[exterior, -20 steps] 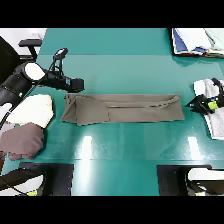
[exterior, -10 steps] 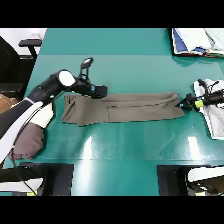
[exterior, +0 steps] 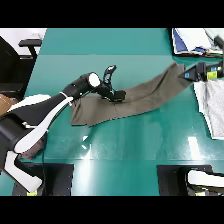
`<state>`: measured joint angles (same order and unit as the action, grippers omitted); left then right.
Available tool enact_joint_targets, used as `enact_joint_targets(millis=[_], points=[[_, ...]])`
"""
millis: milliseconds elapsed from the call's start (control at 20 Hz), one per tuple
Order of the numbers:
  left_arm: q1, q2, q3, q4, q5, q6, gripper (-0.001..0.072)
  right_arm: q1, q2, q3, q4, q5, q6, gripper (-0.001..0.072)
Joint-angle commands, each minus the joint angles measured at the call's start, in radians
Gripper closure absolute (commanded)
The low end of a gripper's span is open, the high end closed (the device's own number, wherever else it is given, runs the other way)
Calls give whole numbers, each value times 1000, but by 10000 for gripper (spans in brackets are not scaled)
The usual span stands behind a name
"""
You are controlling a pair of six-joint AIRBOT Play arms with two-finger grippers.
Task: Fold the shirts.
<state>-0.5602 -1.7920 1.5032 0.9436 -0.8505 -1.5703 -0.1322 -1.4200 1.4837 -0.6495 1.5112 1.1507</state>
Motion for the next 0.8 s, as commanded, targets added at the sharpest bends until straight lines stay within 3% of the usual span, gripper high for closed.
enact_joint_targets(millis=[0, 500, 750], points=[[-13, -68, 55, -13, -19, -1, 688, 124, 64, 87, 87, -8, 37, 698], [6, -65, 89, -8, -26, -2, 688, 416, 69, 137, 187, -140, 39, 697], [178, 150, 107, 97, -108, 0, 688, 538, 56, 137, 187, -203, 33, 697]])
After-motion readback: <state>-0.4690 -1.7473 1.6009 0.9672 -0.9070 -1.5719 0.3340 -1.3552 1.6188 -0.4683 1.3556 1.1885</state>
